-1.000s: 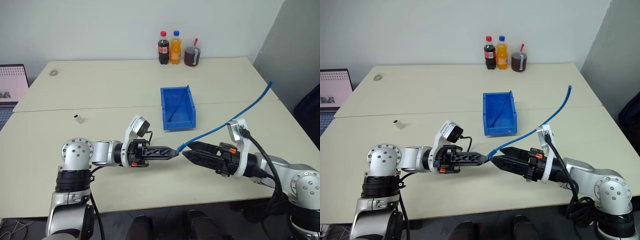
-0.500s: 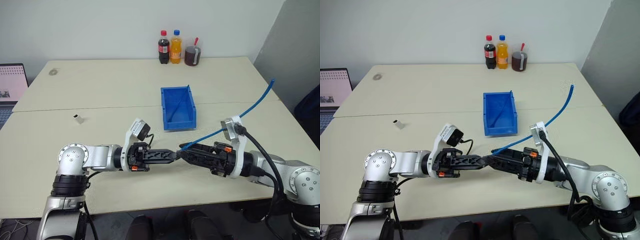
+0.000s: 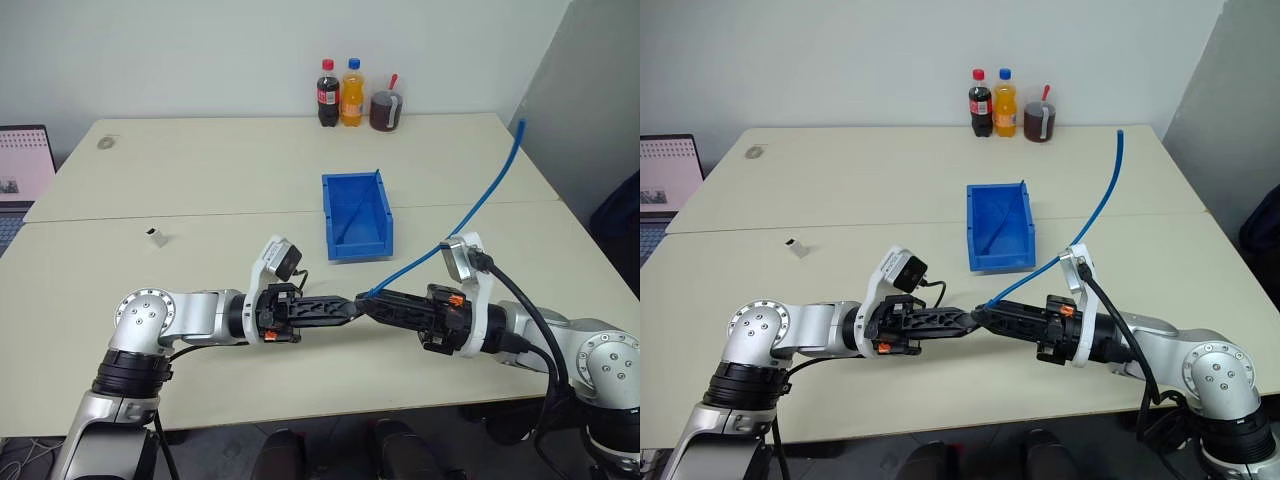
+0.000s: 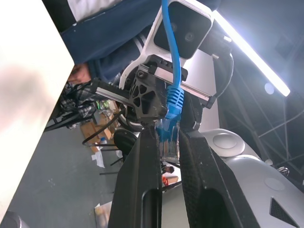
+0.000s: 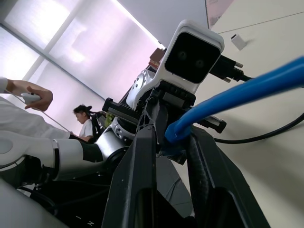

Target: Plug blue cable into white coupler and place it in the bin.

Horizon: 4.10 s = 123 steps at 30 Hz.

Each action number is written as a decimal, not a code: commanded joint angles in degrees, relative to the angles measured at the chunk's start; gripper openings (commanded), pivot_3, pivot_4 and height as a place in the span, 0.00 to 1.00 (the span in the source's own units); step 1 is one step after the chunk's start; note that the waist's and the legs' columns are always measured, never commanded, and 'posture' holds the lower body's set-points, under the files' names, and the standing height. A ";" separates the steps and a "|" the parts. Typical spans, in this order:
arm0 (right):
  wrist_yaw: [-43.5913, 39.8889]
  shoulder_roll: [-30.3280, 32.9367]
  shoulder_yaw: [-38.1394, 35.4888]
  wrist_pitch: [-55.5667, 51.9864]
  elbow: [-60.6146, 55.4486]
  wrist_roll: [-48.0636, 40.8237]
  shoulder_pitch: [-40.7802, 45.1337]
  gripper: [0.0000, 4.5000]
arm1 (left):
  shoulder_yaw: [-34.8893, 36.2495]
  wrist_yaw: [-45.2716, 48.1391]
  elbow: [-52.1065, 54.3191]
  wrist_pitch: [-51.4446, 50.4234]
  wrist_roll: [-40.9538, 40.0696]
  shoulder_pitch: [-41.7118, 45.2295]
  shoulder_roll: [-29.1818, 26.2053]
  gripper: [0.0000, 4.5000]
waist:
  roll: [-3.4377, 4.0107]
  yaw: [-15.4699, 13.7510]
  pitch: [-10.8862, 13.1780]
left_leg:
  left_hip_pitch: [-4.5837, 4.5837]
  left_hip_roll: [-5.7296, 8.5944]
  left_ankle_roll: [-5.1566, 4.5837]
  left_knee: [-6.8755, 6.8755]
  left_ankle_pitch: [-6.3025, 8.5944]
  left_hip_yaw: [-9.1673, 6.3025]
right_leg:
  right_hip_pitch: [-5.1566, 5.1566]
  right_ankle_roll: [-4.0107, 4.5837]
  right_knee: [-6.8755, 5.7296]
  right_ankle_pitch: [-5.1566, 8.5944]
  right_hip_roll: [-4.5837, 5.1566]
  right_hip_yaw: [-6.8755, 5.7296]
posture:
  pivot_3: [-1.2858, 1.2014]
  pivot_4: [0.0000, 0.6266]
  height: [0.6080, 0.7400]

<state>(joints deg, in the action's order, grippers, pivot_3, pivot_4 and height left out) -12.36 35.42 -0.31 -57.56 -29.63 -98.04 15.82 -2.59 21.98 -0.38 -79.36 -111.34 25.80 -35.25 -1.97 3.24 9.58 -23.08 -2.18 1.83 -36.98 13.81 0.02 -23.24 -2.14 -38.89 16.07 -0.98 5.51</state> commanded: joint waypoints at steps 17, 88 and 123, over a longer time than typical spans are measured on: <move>0.83 -0.02 1.06 1.30 1.98 0.75 2.19 0.12 | 2.13 18.73 10.33 3.68 20.45 0.96 -2.32 0.63 | -0.08 0.03 0.19 | -0.05 0.04 0.00 0.03 0.00 0.04 | -0.06 0.03 0.04 0.02 0.01 0.01 | 0.52 0.24 1.00; -1.11 -2.65 1.76 0.65 9.32 4.15 7.01 0.03 | 5.49 19.45 19.20 8.08 32.72 -3.59 -2.31 0.03 | -0.16 -0.03 0.36 | -0.39 -0.26 0.00 0.02 0.00 0.04 | -0.32 0.01 0.10 0.01 0.03 -0.06 | 0.52 0.24 1.00; -14.60 -10.45 0.85 -0.97 21.05 24.10 18.18 0.03 | 16.38 -33.15 18.62 44.84 100.77 -23.29 12.38 1.00 | -0.15 -0.84 0.41 | -0.67 -0.30 0.00 -0.09 0.00 0.13 | -0.51 0.09 0.08 -0.22 0.15 -0.07 | 0.52 0.24 1.00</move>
<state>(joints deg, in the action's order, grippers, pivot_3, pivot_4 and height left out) -25.49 25.22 1.32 -58.26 -8.15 -74.45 32.85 13.36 -8.71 19.07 -37.36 -13.63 1.33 -23.57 -2.11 2.40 9.98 -23.76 -2.49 1.83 -37.07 13.81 0.17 -23.74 -2.04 -38.81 15.84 -0.84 5.42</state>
